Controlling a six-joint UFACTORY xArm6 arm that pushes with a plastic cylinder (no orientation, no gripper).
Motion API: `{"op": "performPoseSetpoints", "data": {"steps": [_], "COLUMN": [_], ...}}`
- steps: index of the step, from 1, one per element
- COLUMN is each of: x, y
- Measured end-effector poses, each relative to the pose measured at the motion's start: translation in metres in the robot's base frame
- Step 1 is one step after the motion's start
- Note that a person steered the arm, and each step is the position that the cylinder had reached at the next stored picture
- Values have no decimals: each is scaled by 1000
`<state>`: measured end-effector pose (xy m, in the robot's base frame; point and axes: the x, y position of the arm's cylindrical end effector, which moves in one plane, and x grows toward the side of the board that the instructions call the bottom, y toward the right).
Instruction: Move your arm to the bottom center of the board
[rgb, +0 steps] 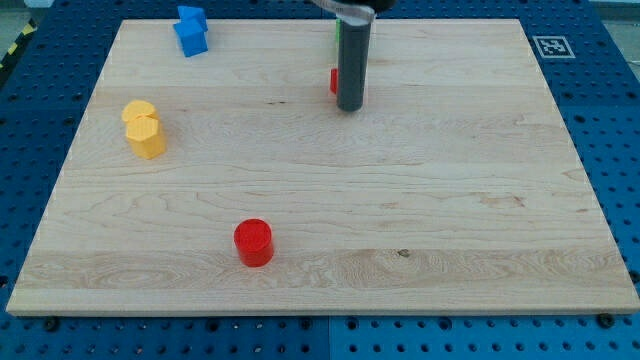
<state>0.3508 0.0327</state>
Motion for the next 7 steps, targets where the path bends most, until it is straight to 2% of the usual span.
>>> {"op": "performPoseSetpoints", "data": {"steps": [1,2,4,5,6,7], "x": [-23,-9,79,80,122,196], "y": [4,6,51,51,66,69]}}
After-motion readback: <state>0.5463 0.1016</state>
